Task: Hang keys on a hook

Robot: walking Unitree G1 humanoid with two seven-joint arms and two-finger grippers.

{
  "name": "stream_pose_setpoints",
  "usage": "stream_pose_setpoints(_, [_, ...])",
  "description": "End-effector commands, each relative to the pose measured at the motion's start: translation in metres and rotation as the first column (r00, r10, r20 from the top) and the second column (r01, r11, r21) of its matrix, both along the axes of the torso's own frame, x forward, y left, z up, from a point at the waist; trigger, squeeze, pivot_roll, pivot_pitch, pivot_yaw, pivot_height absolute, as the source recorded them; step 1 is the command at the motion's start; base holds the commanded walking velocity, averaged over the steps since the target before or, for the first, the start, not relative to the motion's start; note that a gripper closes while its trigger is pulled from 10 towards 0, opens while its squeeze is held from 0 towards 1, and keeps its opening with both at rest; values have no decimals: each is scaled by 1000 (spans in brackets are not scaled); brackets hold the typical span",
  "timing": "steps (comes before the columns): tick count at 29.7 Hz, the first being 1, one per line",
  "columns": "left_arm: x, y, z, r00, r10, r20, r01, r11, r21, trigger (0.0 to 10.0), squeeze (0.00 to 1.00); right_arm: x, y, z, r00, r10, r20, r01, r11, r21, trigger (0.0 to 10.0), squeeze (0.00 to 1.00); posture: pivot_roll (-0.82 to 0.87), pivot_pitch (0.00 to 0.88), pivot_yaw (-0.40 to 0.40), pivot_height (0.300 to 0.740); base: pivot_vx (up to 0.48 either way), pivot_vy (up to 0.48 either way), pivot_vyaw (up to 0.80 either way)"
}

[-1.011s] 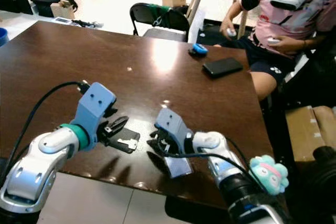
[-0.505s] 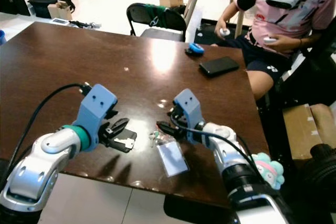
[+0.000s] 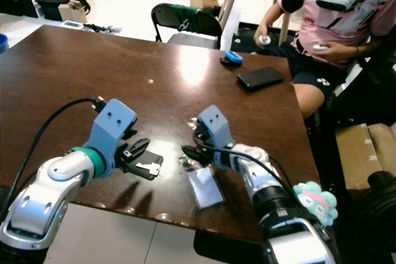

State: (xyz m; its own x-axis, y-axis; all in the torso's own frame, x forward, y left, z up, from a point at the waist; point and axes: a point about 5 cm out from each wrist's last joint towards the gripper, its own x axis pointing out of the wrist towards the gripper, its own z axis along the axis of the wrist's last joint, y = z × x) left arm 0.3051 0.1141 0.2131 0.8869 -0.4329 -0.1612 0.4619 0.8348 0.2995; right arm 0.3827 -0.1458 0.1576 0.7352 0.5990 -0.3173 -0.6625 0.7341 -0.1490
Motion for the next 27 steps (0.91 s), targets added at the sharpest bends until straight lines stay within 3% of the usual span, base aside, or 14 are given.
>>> stream_pose_setpoints(1, [-2, 0, -5, 1000, 2, -22, -1, 1000, 4, 10000, 0, -1, -6, -6, 999, -24, -22, 23, 1000, -15, 10000, 0, 147, 140, 61, 740, 0, 0, 0])
stream_pose_setpoints(6, [-1, -2, -5, 1000, -7, -21, 7, 1000, 3, 10000, 0, -2, -15, -9, 998, -53, -32, 52, 999, -15, 10000, 0, 141, 131, 65, 740, 0, 0, 0])
stream_pose_setpoints(7, [-1, -2, -5, 1000, -7, -21, 7, 1000, 3, 10000, 0, -1, -14, -10, 998, -51, -34, 51, 999, -11, 6549, 0, 144, 128, 66, 740, 0, 0, 0])
stream_pose_setpoints(8, [-1, -2, -5, 1000, -7, -20, 7, 1000, 3, 10000, 0, -1, -12, -10, 998, -49, -35, 49, 999, -8, 6549, 0, 145, 128, 66, 740, 0, 0, 0])
stream_pose_setpoints(9, [-1, -1, -5, 1000, -7, -20, 7, 1000, 5, 10000, 0, -1, -10, -10, 999, -41, -33, 41, 999, -2, 8118, 0, 149, 126, 67, 740, 0, 0, 0])
stream_pose_setpoints(10, [-1, -1, -5, 1000, -7, -20, 7, 1000, 5, 10000, 0, -1, -10, -10, 999, -41, -33, 41, 999, -2, 8118, 0, 149, 126, 67, 740, 0, 0, 0])
stream_pose_setpoints(11, [-1, 0, -5, 1000, -5, -19, 5, 1000, 6, 10000, 0, 0, -7, -9, 999, -34, -31, 34, 999, 3, 6392, 0, 151, 124, 67, 740, 0, 0, 0])
stream_pose_setpoints(13, [-1, 0, -5, 1000, -5, -19, 5, 1000, 6, 10000, 0, 0, -7, -9, 999, -34, -31, 34, 999, 3, 6392, 0, 151, 124, 67, 740, 0, 0, 0])
stream_pose_setpoints(14, [-1, 0, -5, 1000, -3, -19, 3, 1000, 8, 10000, 0, 0, -5, -9, 999, -27, -30, 28, 1000, 9, 4941, 0, 153, 124, 68, 740, 0, 0, 0])
stream_pose_setpoints(18, [-1, 2, -5, 1000, 0, -19, 0, 1000, 10, 10000, 0, 0, 0, -9, 999, -17, -30, 17, 1000, 18, 3176, 0, 156, 121, 70, 740, 0, 0, 0])
stream_pose_setpoints(19, [-1, 2, -5, 1000, 0, -19, 0, 1000, 10, 10000, 0, 0, 0, -9, 999, -17, -31, 17, 1000, 19, 1451, 0, 155, 121, 71, 740, 0, 0, 0])
stream_pose_setpoints(20, [-1, 2, -5, 1000, 0, -19, 0, 1000, 10, 10000, 0, 0, 0, -9, 999, -17, -31, 17, 1000, 19, 1451, 0, 155, 121, 71, 740, 0, 0, 0])
stream_pose_setpoints(21, [-1, 2, -4, 1000, 0, -19, 1, 1000, 11, 10000, 0, 0, 0, -8, 999, -18, -31, 19, 1000, 23, 0, 0, 155, 122, 71, 740, 0, 0, 0])
stream_pose_setpoints(27, [-1, 2, -4, 1000, 0, -19, 1, 1000, 11, 10000, 0, 0, 0, -8, 999, -19, -33, 20, 999, 33, 0, 0, 154, 124, 72, 740, 0, 0, 0])
